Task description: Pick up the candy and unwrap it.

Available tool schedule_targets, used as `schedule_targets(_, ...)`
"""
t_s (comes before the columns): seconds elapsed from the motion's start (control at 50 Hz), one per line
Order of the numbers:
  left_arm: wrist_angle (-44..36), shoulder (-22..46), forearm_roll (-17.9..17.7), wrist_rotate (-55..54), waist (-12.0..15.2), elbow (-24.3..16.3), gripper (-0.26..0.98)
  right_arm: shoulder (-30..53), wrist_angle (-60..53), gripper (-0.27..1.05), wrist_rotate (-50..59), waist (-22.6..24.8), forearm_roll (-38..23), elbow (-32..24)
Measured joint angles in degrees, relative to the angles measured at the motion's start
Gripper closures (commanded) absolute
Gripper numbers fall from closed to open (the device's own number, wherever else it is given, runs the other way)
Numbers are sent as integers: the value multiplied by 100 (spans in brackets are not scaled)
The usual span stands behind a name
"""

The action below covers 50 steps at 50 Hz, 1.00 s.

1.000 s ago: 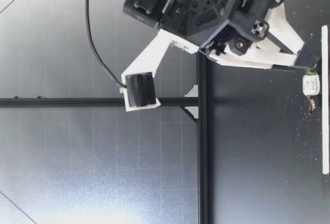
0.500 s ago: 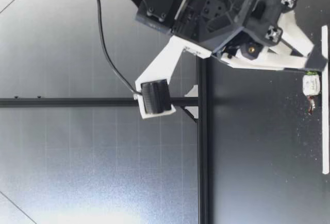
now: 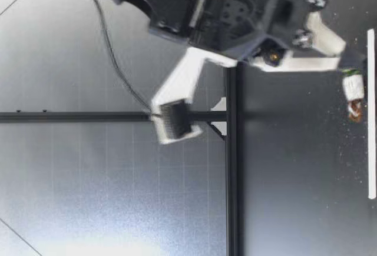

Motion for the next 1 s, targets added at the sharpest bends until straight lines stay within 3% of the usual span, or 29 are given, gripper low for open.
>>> schedule_targets(0.16,-18,396,0,70,-9,-35,63,-563,79,96,9,0,9,-53)
schedule_targets(0.38,-185,1037,9,176,-9,-237,25,-1213,185,96,167,0,211,-70)
schedule_targets(0.7,-1178,2355,9,466,0,-738,27,-1538,176,96,624,-9,360,-202)
schedule_targets(1.0,-1406,3129,9,721,-9,-1239,27,-1538,132,96,642,44,369,-501)
